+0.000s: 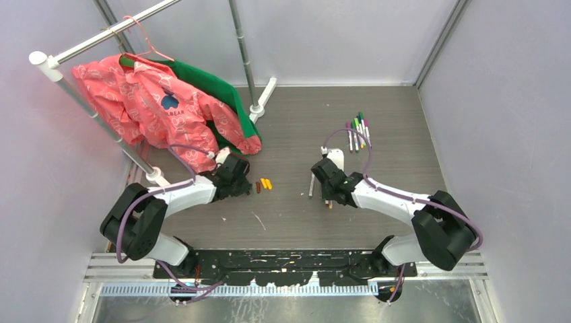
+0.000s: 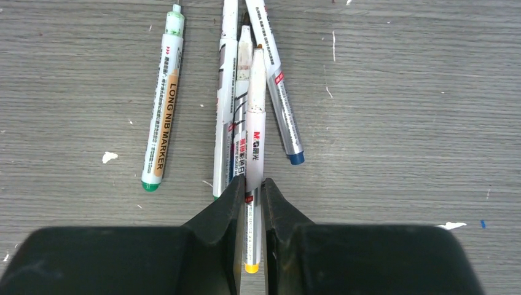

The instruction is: Open the pen caps

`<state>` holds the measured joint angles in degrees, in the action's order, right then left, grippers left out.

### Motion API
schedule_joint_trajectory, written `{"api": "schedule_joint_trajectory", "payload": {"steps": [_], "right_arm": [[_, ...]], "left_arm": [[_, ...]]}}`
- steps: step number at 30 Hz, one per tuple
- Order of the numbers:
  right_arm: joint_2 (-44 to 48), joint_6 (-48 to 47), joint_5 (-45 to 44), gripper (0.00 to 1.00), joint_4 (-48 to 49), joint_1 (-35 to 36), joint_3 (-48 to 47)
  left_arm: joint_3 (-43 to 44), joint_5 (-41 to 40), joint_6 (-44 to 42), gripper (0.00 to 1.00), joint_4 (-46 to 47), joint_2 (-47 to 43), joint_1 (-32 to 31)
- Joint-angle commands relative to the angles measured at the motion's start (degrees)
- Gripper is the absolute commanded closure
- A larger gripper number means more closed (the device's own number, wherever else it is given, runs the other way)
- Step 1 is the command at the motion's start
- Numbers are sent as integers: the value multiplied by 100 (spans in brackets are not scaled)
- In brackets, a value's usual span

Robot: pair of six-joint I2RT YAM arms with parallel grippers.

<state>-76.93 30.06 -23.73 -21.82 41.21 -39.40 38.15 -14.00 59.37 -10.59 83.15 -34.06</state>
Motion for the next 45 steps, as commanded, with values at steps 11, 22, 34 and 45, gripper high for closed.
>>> {"api": "schedule_joint_trajectory", "payload": {"steps": [11, 22, 34, 45], "right_arm": [[-473, -141, 85, 87, 173, -88, -333], [-500, -149, -128, 62, -56, -88, -572], [-131, -337, -528, 60, -481, -632, -1658], [-1615, -834, 435, 61, -169, -2186, -3041]], "left_arm": [[-338, 183, 270, 67, 358, 60, 123], [-500, 74, 362, 63, 271, -732, 148], [-308, 6, 228, 63, 123, -1663, 148], [82, 231, 131, 62, 367, -1304, 126]]}}
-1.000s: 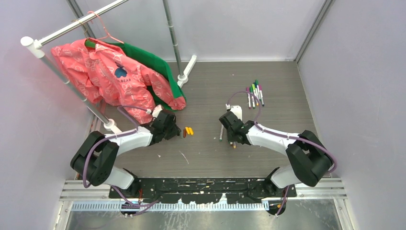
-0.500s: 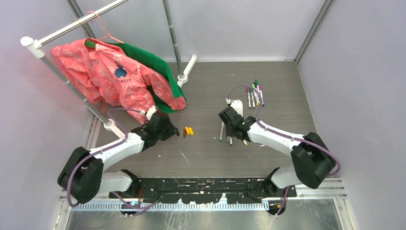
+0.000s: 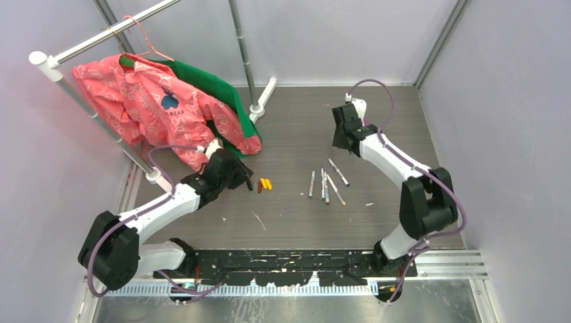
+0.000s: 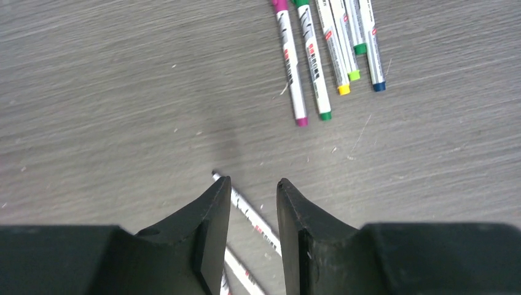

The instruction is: Open the pen caps

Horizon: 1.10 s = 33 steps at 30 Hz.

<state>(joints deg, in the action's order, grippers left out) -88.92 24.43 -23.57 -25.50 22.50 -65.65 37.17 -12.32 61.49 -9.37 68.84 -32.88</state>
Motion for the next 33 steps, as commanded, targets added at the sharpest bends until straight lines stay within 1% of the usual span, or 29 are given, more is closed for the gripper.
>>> {"api": "schedule_joint_trajectory", "payload": {"steps": [1, 6, 14, 24, 33], "right_arm": [[-558, -298, 496, 61, 216, -409, -505], [-1197, -380, 681, 62, 375, -786, -854], [-1992, -522, 793, 62, 280, -1082, -1461], [-2578, -562, 1065, 62, 97, -1377, -1971], [-2889, -524, 1264, 63, 58, -1465, -1983]], "left_arm": [[199, 63, -96, 62, 254, 172, 4], [281, 128, -142, 63, 307, 347, 2], [351, 188, -144, 63, 481, 599, 8], [517, 286, -113, 63, 609, 946, 7], [525, 283, -110, 63, 615, 920, 5]]}}
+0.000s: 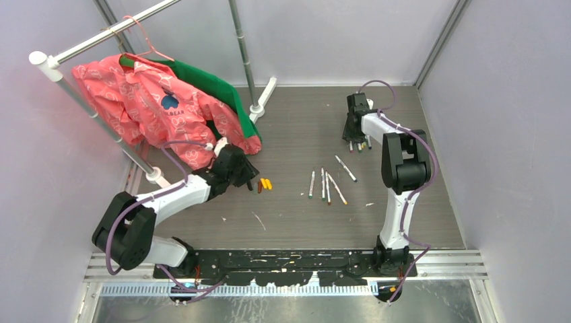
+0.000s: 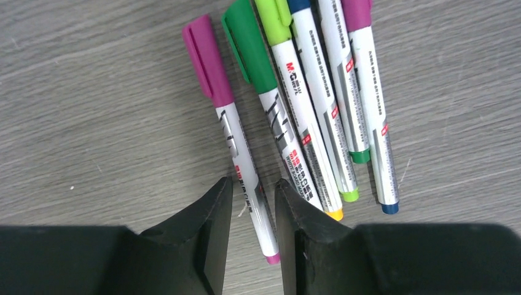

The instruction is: Open the pen caps

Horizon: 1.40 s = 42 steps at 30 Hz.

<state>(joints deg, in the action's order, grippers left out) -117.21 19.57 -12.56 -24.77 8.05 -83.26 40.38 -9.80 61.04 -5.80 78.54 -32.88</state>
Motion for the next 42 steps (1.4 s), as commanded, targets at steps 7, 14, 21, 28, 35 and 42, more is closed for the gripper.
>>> {"api": "schedule_joint_trajectory", "payload": {"steps": [7, 14, 21, 28, 35, 42], "right_arm": [[-76, 125, 260, 78, -141, -11, -68], [263, 202, 273, 99, -187, 40, 317], [1061, -137, 255, 99, -26, 452, 620], [2007, -319, -30, 99, -133, 1234, 962], [3307, -73, 659, 99, 171, 1884, 1934], [4027, 165, 1055, 99, 440, 2620, 2701]], "left_arm": [[87, 22, -25, 63, 257, -276, 5], [88, 115, -46, 62, 114, -589, 7], [176, 157, -104, 54, -155, -995, 10], [382, 407, -173, 46, -311, -1119, 3], [629, 889, -161, 39, 196, -899, -6], [992, 1480, 37, 39, 750, -273, -29]]}}
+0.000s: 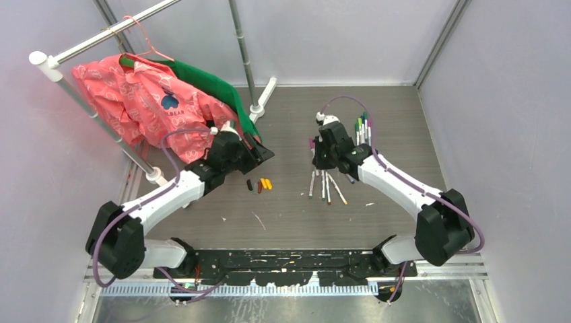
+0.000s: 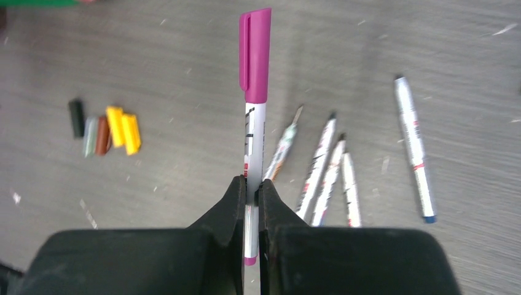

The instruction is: Open the pen caps

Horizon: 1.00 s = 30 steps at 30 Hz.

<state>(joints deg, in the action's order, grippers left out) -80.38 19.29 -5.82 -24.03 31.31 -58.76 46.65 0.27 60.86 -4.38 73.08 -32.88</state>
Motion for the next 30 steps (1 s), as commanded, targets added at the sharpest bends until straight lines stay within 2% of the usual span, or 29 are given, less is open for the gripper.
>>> {"api": "schedule_joint_trajectory", "payload": {"steps": [1, 9, 24, 30], "right_arm": [[389, 231, 444, 99, 417, 381, 319], [392, 501, 495, 99, 862, 1025, 576], [-109, 612, 503, 99, 1185, 1513, 274], [-133, 611, 488, 99, 1195, 1599, 167]], "left_arm": [[416, 525, 80, 39, 654, 349, -32], [624, 698, 265, 39, 965, 898, -139], [781, 794, 465, 40, 1196, 1441, -194], [832, 773, 453, 44, 1085, 1548, -192]]}}
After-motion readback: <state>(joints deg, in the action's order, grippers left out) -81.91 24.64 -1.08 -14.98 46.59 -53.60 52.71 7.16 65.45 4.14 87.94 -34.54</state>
